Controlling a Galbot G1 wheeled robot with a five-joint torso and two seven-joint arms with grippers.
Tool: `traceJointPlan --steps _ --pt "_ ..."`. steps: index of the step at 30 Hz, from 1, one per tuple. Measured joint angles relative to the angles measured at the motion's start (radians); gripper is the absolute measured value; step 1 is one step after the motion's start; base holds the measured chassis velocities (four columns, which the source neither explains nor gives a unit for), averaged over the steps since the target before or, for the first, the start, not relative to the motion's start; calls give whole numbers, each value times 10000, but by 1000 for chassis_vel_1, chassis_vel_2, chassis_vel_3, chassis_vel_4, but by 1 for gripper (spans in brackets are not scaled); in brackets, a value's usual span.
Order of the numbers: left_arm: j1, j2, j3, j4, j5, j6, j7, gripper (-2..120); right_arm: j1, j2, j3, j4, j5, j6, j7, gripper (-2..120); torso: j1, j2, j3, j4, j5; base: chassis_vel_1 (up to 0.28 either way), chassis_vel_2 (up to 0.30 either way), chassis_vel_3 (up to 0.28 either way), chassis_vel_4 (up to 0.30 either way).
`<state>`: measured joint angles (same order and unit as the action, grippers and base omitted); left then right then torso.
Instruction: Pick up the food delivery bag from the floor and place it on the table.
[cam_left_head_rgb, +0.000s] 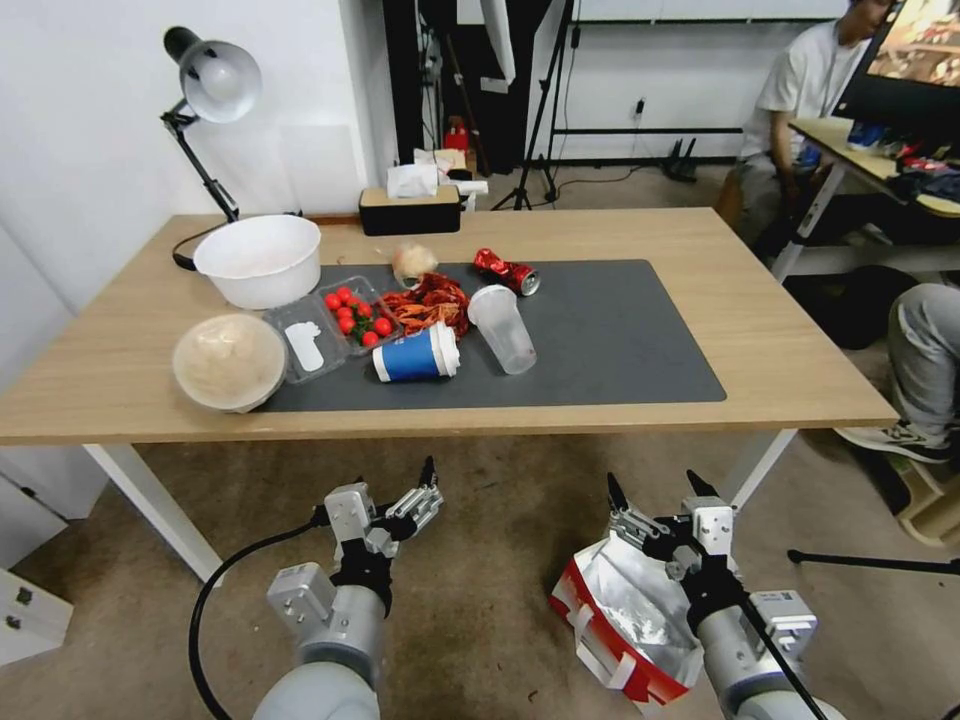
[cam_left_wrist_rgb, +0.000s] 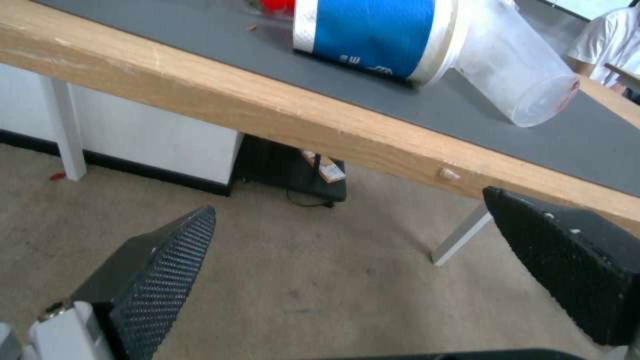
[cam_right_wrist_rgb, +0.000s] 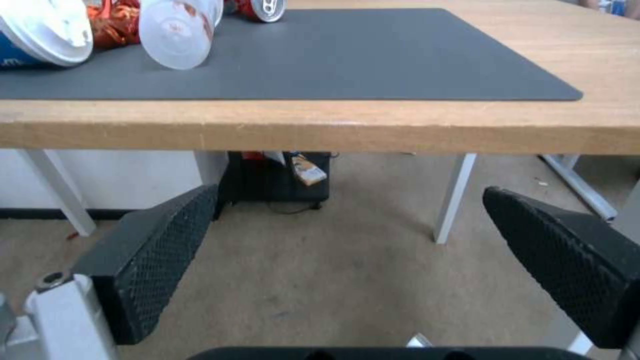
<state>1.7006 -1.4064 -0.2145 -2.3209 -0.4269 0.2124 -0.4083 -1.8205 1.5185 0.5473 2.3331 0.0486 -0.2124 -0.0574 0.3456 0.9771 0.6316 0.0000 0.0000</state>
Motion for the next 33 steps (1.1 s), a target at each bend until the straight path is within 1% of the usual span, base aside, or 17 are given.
traceJointPlan --steps 2,9,14,18,19,29,33 --pt "7 0 -1 -1 21 0 1 100 0 1 -3 -1 -8 0 -3 100 -21 -49 -27 0 0 0 0 0 0" --pt "56 29 -11 -16 111 -41 11 100 1 -3 -8 5 -20 8 -17 100 -198 -459 -261 0 0 0 0 0 0" --pt "55 29 -12 -16 125 -57 10 100 14 -10 -7 -6 -22 13 -18 100 -275 -637 -364 0 0 0 0 0 0" --pt "43 56 -21 -12 122 -75 9 100 32 9 -12 -34 -52 14 -39 100 -382 -892 -507 0 0 0 0 0 0" --pt "43 56 -21 -12 122 -75 9 100 32 9 -12 -34 -52 14 -39 100 -382 -892 -507 0 0 0 0 0 0" --pt "34 40 -40 64 331 -71 104 100 14 28 -9 -52 -85 43 -133 100 -599 -1401 -804 0 0 0 0 0 0" --pt "28 51 -53 67 330 -71 110 100 14 28 -6 -46 -84 52 -147 100 -655 -1533 -877 0 -1 0 0 0 0"
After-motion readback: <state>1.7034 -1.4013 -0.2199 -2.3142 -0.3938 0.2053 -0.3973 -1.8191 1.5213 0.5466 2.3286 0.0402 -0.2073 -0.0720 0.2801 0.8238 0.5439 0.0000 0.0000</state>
